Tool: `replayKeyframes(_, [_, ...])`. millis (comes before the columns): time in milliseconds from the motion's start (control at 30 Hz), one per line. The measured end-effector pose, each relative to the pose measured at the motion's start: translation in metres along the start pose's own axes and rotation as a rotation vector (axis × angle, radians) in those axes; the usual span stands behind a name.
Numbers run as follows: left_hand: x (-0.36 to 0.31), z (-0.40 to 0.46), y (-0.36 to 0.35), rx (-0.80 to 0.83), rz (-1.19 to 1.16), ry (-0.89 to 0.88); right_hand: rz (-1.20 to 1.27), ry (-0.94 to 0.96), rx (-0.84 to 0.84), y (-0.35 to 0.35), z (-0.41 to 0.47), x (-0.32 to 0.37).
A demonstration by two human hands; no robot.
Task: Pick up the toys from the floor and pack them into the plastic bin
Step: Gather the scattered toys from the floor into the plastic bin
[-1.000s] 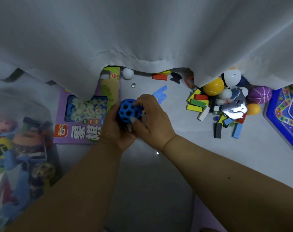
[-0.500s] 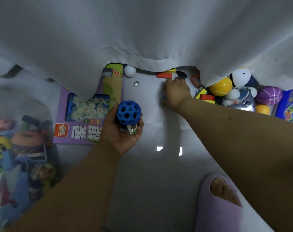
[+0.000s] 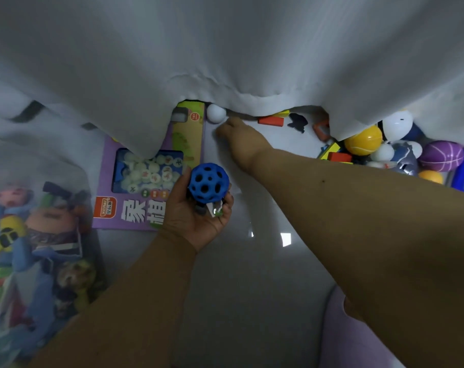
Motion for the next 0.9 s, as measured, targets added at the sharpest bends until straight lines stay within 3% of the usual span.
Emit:
replayKeyframes(133, [-0.001, 0.001, 0.001, 0.005, 0.019, 0.003, -0.143, -0.011, 0.072, -0.003, -0.007, -0.006])
replayKeyframes(300, [0.0, -0.002, -0.001, -0.058, 0.017, 0.022, -0.121, -0.14, 0.1, 0.001, -0.023, -0.017])
replayKeyframes(367, [-0.001, -0.009, -0.003, -0.105, 0.083, 0.023, -0.091, -0.218, 0.186, 0.003, -0.037, -0.021])
replayKeyframes(467, [-0.01, -0.027, -0.015, -0.099, 0.249, 0.017, 0.202, -0.396, 0.222, 0.011, -0.064, -0.02])
replayKeyframes(533, [-0.021, -0.047, -0.028, -0.064, 0.416, 0.016, 0.45, -0.484, 0.146, 0.023, -0.08, -0.005])
replayKeyframes(633, [-0.05, -0.087, -0.049, -0.023, 0.781, -0.025, 0.64, -0.408, 0.011, 0.042, -0.092, 0.039])
replayKeyframes(733, [-0.094, -0.145, -0.064, 0.017, 1.068, -0.082, 0.771, -0.278, 0.029, 0.057, -0.101, 0.1])
replayKeyframes(900, [-0.183, -0.268, -0.042, -0.131, 1.235, -0.332, 0.821, -0.02, 0.099, 0.067, -0.125, 0.216])
Point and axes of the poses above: each hand's wrist, its own z-axis towards the middle knuckle, its own y-axis out of the back of the hand, x = y × z, the point moved 3 cm from there along z, towards the middle knuckle, and after that the axes turned 9 degrees about -x, right-handed, at the moved point
